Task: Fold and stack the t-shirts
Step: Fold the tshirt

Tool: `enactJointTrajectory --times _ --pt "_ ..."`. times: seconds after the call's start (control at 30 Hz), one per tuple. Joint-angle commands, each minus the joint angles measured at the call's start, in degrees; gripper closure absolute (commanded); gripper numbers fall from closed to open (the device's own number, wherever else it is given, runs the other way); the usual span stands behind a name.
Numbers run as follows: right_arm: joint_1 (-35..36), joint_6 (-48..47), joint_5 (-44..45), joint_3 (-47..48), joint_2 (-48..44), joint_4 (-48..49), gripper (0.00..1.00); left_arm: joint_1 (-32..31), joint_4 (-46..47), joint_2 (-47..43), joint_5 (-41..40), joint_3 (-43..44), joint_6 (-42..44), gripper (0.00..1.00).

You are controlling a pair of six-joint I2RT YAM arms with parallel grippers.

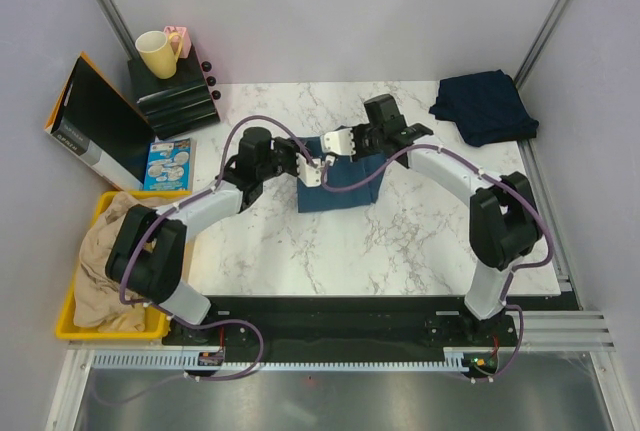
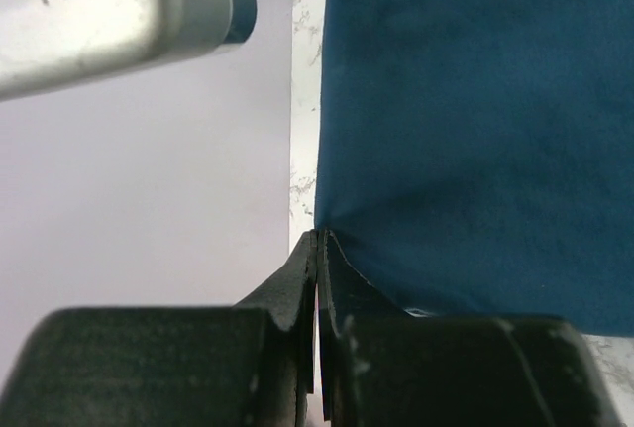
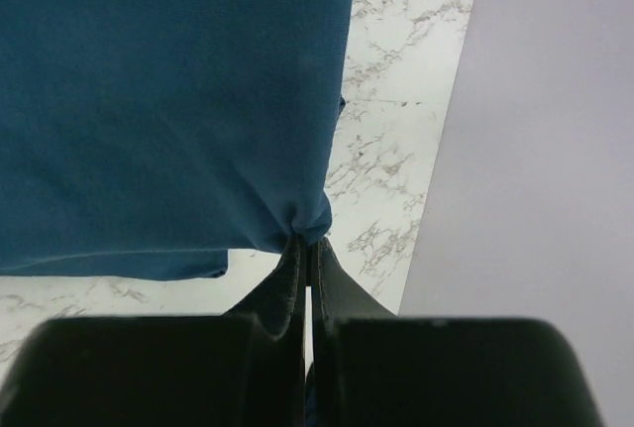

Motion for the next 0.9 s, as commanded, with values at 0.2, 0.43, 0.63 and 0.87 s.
enactJointTrajectory --times 0.2,0.43,0.63,0.87 --pt "-1.39 2.27 1.56 6.71 7.28 11.38 1.00 2.49 12.50 8.78 -0.81 7.29 0.96 0.98" --pt "-1.48 4.02 1.21 6.27 6.50 15.00 1.00 2.40 20.26 9.32 -3.37 8.96 -1.49 0.98" --pt "-1.31 5.43 0.42 2.14 0.87 13.95 1.00 1.53 15.51 1.06 0.41 4.57 -1.59 0.98" --pt "-1.31 6.84 1.56 -1.20 -5.19 13.15 1.00 0.03 12.61 -5.80 0.94 0.70 -1.68 0.98"
